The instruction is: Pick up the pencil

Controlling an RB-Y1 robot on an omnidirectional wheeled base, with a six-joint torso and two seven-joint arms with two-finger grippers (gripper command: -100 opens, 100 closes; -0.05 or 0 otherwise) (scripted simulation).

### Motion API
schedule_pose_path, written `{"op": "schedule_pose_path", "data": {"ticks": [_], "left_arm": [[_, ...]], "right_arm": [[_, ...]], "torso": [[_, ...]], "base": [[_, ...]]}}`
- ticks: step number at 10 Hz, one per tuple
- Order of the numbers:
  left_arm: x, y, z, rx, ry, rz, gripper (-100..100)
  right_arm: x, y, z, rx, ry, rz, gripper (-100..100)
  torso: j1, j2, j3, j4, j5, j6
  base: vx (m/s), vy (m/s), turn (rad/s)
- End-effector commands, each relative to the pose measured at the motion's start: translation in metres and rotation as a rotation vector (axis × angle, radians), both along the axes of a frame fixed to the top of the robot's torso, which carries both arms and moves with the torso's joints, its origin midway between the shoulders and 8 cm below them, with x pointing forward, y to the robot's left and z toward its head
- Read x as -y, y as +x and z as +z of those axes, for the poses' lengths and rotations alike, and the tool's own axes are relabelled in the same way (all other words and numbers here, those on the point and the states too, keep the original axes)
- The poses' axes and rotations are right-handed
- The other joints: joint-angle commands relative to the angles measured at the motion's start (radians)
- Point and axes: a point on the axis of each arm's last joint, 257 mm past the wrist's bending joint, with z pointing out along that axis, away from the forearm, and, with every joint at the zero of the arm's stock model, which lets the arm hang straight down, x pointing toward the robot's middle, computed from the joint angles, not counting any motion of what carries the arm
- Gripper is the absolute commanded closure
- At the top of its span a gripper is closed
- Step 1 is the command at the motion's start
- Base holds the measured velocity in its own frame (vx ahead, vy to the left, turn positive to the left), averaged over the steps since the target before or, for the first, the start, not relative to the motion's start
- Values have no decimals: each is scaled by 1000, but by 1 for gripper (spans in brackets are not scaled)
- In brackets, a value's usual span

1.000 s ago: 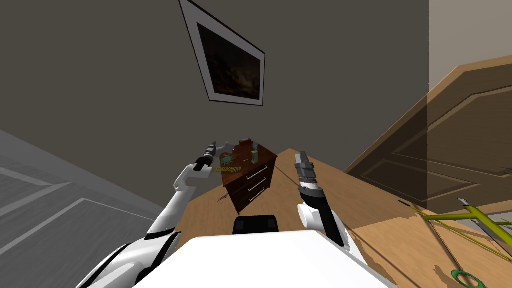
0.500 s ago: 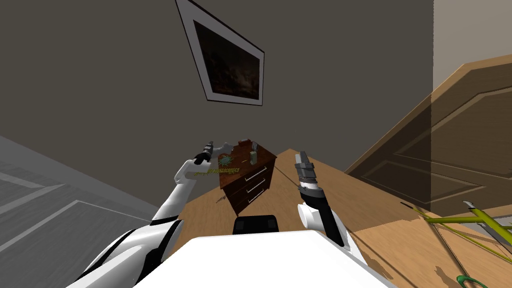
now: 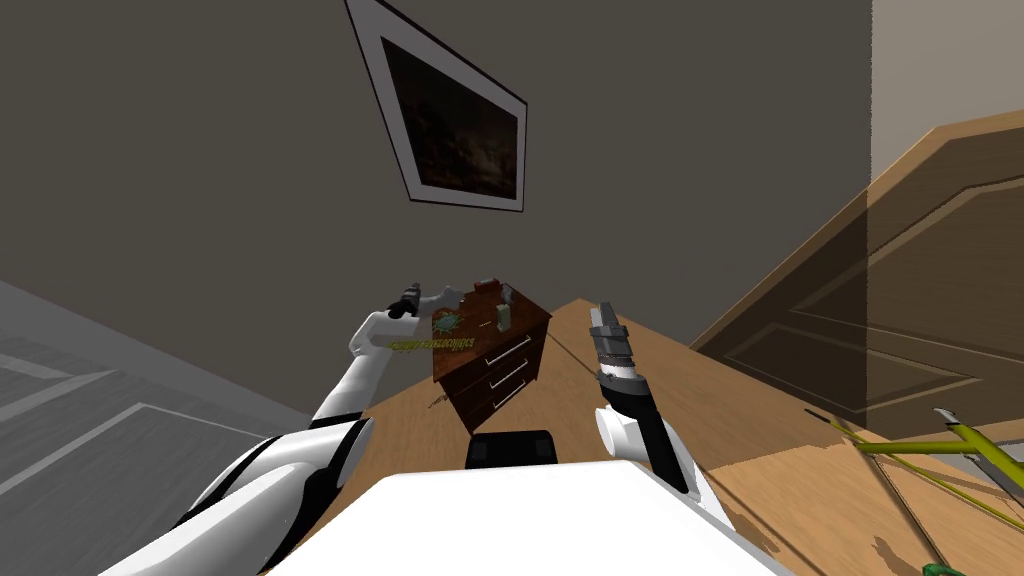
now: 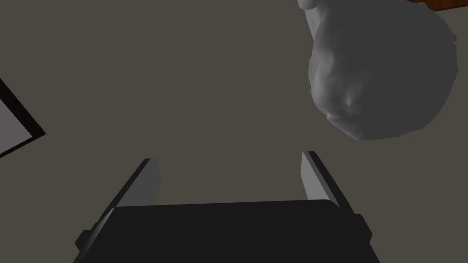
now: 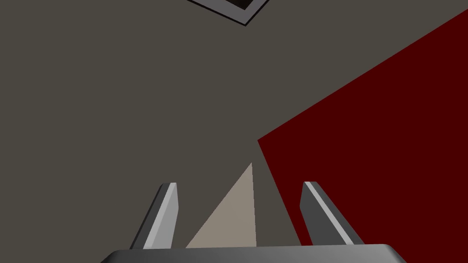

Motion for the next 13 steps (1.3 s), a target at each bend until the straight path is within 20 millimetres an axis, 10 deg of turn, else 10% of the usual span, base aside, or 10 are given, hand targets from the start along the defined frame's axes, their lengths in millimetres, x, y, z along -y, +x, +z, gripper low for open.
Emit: {"op": "schedule_pose_path", "data": {"ticks": [1,13], "left_arm": [[-12,2,-9,-45,-23,43,-100],[-82,-19,-85,-346,-237,299,-100]], "right_arm": [[0,0,0,0,0,0,0],[0,0,0,0,0,0,0]], "torso": [[0,0,0,0,0,0],[1,1,0,0,0,0]], "base": [[52,-69,10],[38,-69,6]]}}
